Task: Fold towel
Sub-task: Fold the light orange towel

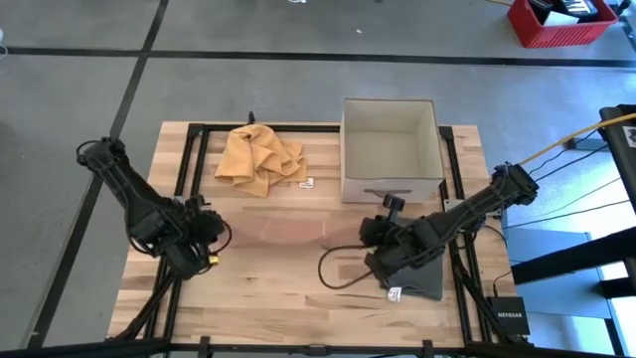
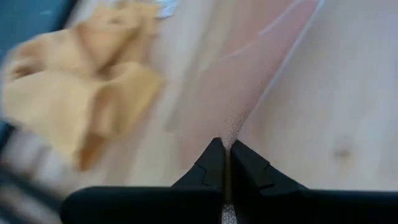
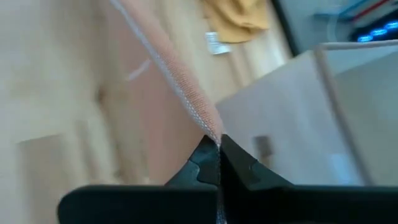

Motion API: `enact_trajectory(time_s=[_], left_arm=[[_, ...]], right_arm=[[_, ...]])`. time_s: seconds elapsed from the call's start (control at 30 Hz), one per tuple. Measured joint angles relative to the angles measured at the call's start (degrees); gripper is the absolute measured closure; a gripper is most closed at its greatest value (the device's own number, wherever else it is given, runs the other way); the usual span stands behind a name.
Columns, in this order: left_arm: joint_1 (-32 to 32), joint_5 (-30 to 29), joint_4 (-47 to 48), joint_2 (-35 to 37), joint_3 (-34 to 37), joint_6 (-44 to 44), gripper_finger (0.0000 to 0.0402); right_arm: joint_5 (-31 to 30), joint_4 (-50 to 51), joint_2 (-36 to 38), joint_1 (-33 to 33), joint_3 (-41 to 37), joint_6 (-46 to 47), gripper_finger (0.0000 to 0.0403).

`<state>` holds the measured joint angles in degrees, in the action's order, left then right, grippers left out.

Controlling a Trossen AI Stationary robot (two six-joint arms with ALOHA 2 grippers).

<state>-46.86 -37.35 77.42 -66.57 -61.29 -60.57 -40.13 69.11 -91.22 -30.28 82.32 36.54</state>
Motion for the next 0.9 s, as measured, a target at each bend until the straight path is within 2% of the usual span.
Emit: enact_trajectory(time_s=[0.13,0.3,0.4,0.47,0.57,0.67,0.8,0.9], left_arm=[[-3.10,3.01,-9.53,0.01,-1.94,1.02,0.0400],[-8.08,11.26,-27.00,-1.10,-2.02,0.17,0.0400],[-11.46,12.35,-35.03,-2.83,-2.02,2.37,0.0400],[-13.30,10.32,-38.29,-3.63,-2.02,4.66,0.0400],[-14.81,3.86,-35.66,-4.06,-1.12,4.46,0.0400],[-14.29,0.68,-28.91,-4.04,2.48,0.51,0.0400],[-12.22,0.02,-21.05,-4.10,12.07,-7.38,0.0400],[-10.84,-0.06,-20.80,-4.14,20.57,-11.05,0.0400]], right_arm=[[6.61,-1.37,0.02,-3.37,1.16,3.08,0.0402],[20.80,-10.99,0.02,-8.59,1.16,5.23,0.0402],[23.40,-18.03,0.00,-11.66,1.16,4.82,0.0402],[23.27,-21.37,0.02,-13.16,1.00,3.65,0.0402],[23.18,-24.51,0.11,-12.99,-2.75,2.93,0.0402],[22.21,-25.52,0.00,-10.30,-9.76,3.28,0.0402],[18.50,-30.58,0.00,-5.75,-21.39,3.27,0.0402],[16.62,-36.40,0.00,-2.24,-29.72,2.59,0.0402]])
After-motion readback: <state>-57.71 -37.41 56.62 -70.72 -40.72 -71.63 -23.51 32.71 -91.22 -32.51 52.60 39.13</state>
